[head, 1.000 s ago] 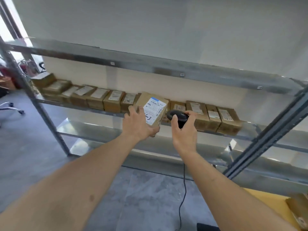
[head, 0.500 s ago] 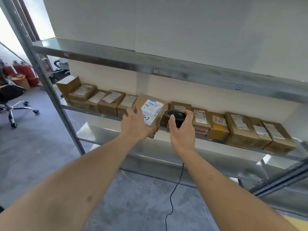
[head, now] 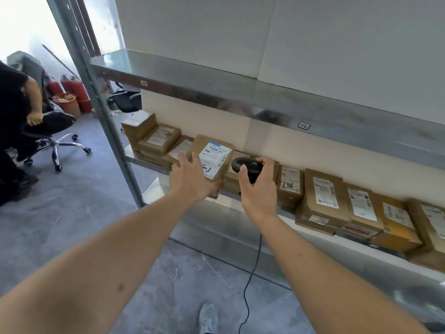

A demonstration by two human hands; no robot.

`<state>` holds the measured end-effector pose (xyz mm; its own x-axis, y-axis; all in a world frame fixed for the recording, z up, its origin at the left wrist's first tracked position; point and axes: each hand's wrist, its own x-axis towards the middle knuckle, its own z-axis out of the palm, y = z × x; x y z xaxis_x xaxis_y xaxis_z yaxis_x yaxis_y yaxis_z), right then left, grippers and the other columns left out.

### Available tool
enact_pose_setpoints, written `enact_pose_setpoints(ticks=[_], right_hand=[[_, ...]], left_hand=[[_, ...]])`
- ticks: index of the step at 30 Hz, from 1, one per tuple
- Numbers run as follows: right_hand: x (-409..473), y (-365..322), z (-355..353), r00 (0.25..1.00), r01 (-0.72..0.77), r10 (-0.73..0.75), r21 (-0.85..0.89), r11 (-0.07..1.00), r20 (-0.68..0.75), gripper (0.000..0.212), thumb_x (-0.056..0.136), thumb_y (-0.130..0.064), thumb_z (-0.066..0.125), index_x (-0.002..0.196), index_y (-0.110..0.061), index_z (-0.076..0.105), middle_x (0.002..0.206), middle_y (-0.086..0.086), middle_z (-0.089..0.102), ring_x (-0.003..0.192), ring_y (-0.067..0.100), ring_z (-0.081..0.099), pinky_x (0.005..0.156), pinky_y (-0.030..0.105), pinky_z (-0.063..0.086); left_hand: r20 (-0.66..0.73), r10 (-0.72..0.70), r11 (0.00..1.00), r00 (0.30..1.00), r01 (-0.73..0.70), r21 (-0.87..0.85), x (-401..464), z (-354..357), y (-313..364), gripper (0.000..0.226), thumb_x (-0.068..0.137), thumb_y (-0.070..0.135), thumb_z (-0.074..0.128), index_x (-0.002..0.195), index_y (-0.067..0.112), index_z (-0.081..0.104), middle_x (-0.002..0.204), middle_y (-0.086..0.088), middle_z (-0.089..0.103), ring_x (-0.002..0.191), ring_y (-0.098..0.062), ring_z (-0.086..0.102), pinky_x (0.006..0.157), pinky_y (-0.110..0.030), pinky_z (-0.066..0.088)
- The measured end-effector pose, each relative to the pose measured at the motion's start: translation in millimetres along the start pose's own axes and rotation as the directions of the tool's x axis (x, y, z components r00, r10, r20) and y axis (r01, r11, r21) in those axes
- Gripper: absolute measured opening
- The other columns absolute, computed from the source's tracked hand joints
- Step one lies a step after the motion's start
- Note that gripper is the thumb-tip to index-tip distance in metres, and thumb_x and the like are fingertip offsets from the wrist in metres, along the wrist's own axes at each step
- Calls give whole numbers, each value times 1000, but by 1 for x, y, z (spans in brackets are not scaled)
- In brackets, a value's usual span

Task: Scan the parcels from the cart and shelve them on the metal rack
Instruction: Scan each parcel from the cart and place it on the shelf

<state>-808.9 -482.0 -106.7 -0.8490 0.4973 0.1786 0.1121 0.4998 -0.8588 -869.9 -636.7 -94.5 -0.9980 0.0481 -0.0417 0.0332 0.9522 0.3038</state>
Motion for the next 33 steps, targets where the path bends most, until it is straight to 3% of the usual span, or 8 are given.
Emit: enact_pose_setpoints(ticks=[5, 7, 9, 12, 17, 24, 29, 33], right_hand=[[58, -1, 66, 997, -11, 8, 36, 999, 79, 41, 104, -46, 57, 137, -28, 40, 102, -12, 63, 82, -1, 61, 85, 36, 53], [81, -3, 89, 995, -30, 26, 36, 999, 97, 42, 103, -50, 56, 137, -33, 37, 111, -7, 66, 84, 4, 64, 85, 38, 56], [102, -8, 110, 992, -39, 35, 29, 999, 119, 42, 103, -50, 55, 137, -35, 36, 103, -11, 68, 87, 11, 68, 85, 42, 58], [126, -17, 138, 985, -46, 40, 35, 998, 166, 41, 104, -46, 55, 138, -32, 37, 96, -18, 64, 87, 7, 67, 85, 42, 58], [149, -32, 192, 985, -38, 46, -51, 998, 164, 39, 102, -54, 52, 132, -38, 34, 110, -3, 70, 94, 20, 70, 81, 47, 61], [162, -64, 257, 988, -136, 139, -56, 989, 61, 31, 102, -51, 53, 122, -41, 33, 92, -7, 67, 80, 23, 71, 73, 51, 62], [157, -93, 292, 983, -183, 182, -47, 982, -28, 34, 102, -51, 55, 127, -38, 36, 88, -9, 67, 76, 21, 71, 71, 51, 62], [154, -105, 307, 978, -197, 191, -67, 978, -86, 37, 103, -48, 56, 132, -33, 38, 85, -16, 61, 78, 14, 69, 73, 48, 62]], left_hand=[[9, -50, 997, 999, 49, 67, 78, 5, -27, 129, 74, 89, 65, 165, 13, 16, 159, -24, 25, 141, -48, 39, 111, -52, 43], [24, -70, 995, 997, 67, 80, 105, 5, -34, 127, 74, 88, 65, 165, 13, 18, 161, -24, 23, 141, -49, 39, 111, -52, 43], [30, -90, 993, 995, 87, 84, 131, 5, -42, 128, 72, 91, 63, 164, 14, 20, 163, -24, 23, 143, -50, 38, 113, -53, 42], [35, -108, 992, 994, 105, 77, 163, 1, -57, 127, 73, 91, 62, 165, 15, 19, 164, -23, 24, 144, -49, 37, 113, -53, 41], [16, -140, 989, 990, 139, 47, 215, -6, -93, 125, 73, 91, 61, 165, 16, 21, 158, -22, 29, 140, -47, 41, 109, -52, 45], [30, -52, 996, 998, 50, 70, 278, -19, -147, 125, 76, 93, 55, 166, 14, 17, 154, -22, 29, 137, -46, 42, 107, -50, 45], [104, -2, 998, 995, -5, 65, 309, -26, -176, 131, 73, 98, 53, 167, 15, 13, 164, -24, 20, 147, -49, 31, 112, -54, 46], [128, 45, 990, 991, -61, 128, 321, -25, -186, 130, 75, 99, 44, 166, 11, 12, 159, -26, 28, 144, -48, 33, 117, -54, 39]])
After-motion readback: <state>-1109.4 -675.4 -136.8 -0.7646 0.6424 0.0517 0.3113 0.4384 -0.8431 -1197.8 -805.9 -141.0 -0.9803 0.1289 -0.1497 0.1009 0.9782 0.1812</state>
